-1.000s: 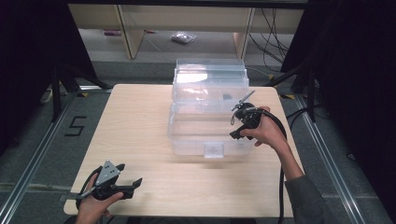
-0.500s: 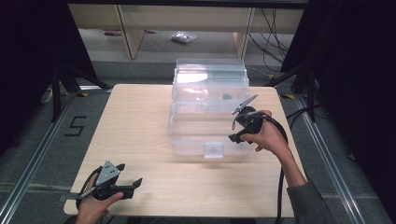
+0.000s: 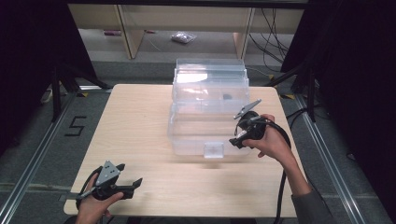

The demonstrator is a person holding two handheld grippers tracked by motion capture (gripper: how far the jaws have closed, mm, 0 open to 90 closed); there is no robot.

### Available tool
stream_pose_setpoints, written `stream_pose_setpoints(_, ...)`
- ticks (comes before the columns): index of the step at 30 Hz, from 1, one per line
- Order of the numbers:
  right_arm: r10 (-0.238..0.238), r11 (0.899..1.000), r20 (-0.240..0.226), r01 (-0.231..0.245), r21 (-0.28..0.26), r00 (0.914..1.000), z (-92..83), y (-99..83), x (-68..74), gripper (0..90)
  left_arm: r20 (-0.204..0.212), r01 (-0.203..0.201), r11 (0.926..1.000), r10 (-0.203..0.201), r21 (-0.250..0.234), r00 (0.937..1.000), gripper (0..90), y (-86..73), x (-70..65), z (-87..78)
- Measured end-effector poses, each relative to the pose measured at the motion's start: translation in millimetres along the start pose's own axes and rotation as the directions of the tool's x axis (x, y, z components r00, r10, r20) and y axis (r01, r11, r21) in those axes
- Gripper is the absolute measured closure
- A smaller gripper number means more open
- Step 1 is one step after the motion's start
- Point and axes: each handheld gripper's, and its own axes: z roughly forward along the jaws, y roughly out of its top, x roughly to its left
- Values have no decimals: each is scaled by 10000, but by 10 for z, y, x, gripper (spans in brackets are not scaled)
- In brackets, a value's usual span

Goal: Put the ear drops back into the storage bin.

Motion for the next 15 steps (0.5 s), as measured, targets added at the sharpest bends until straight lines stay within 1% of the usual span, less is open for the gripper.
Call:
stream_pose_setpoints(2,-184,9998,35,185,-70,9998,-13,-15,21,259,-2,3,10000,-3,1,10000,150,0,0,-1)
stream_pose_setpoints(3,-213,9997,-45,212,-115,9998,-19,-20,33,259,-4,7,10000,-7,2,10000,150,0,1,0)
stream_pose_setpoints(4,-52,9999,-9,52,-96,10000,-26,-32,59,258,-2,9,10000,-9,-1,10000,150,0,1,0)
stream_pose_setpoints(5,-148,9998,17,148,-127,9999,-30,-39,68,257,-4,7,10000,-7,2,10000,150,0,1,0)
stream_pose_setpoints(6,-31,9999,-24,31,-122,10000,-34,-47,91,255,-6,19,10000,-19,-7,10000,150,0,0,0)
stream_pose_setpoints(7,-164,9997,-18,163,-175,9999,-31,-56,96,251,-3,10,10000,-10,1,10000,150,0,1,0)
stream_pose_setpoints(8,-108,9997,-84,107,-199,9999,-34,-62,108,247,-7,6,10000,-6,2,10000,150,0,1,0)
stream_pose_setpoints(10,-164,9994,-60,162,-294,9998,-37,-79,123,245,-4,15,10000,-15,-2,10000,151,0,1,0)
stream_pose_setpoints(11,-383,9986,-70,380,-377,9992,-32,-87,113,244,-2,18,10000,-18,-1,10000,150,0,1,0)
stream_pose_setpoints(12,-189,9993,-54,187,-336,9998,-40,-97,128,244,-5,11,10000,-11,1,10000,150,0,1,0)
stream_pose_setpoints(13,-33,9992,-137,28,-391,9999,-41,-106,141,244,-4,19,10000,-19,-3,10000,150,0,0,0)
stream_pose_setpoints(14,-209,9988,-84,205,-450,9997,-40,-116,139,243,-8,30,10000,-30,-14,10000,150,0,0,1)
stream_pose_setpoints(15,-161,9986,-53,158,-506,9999,-39,-125,145,243,-9,33,10000,-33,-13,10000,150,0,0,1)
